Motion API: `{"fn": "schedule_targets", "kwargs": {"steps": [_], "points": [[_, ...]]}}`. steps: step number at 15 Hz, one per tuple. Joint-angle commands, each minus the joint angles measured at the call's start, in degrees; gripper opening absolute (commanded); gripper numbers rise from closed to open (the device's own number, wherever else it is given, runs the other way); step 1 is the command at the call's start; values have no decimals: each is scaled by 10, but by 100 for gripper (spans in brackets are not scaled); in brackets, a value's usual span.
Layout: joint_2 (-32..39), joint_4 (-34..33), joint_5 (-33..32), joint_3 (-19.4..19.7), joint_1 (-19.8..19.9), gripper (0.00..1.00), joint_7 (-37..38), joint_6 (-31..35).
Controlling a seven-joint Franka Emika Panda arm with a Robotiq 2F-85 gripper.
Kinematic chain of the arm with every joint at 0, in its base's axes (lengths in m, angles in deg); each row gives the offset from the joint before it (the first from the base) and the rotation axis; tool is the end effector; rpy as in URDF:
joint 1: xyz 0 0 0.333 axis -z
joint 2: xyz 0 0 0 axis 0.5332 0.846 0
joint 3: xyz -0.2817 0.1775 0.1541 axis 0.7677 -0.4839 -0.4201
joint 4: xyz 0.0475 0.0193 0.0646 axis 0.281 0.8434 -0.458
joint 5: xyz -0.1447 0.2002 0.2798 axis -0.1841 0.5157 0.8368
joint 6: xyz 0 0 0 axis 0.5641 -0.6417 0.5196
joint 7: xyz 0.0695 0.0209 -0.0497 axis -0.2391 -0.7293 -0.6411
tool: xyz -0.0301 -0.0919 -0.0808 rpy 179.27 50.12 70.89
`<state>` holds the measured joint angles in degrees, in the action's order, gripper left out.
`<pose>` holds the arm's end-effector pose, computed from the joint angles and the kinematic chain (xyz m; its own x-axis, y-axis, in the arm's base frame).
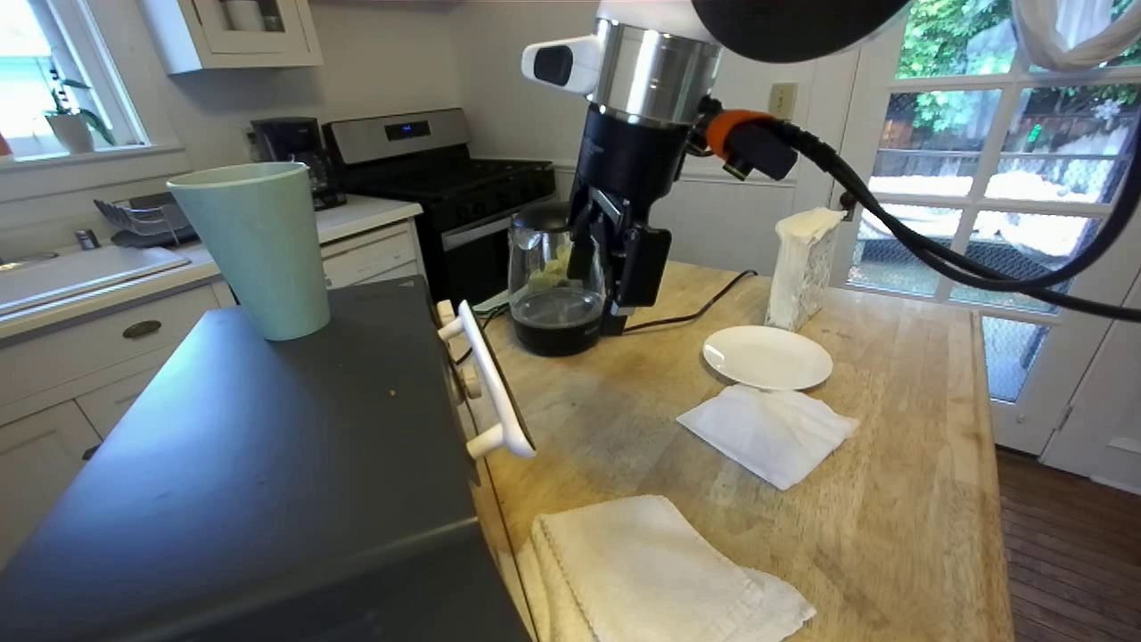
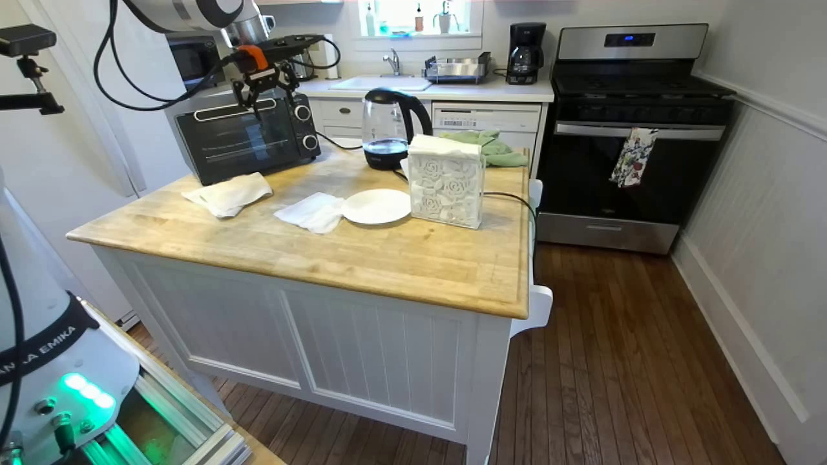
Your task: Turn the bottom knob of the microwave to the right
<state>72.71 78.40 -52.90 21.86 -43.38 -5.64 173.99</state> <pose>0.5540 0.1946 0.4312 0.3500 0.9171 0.1911 0.8990 -0.3861 0.2067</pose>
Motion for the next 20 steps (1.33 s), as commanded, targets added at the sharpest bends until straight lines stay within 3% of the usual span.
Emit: {"fn": "schedule_targets", "kwargs": {"steps": [1,4,10,15,20], "points": [[1,-2,-4,-13,12,100,2,-1],[1,-6,-4,-13,12,100,2,-1],[98,-65,9,-33,34,100,-145,34],[184,-115,83,-100,103,100,-330,89],[254,-170,145,-173,165,100,-463,103]]}}
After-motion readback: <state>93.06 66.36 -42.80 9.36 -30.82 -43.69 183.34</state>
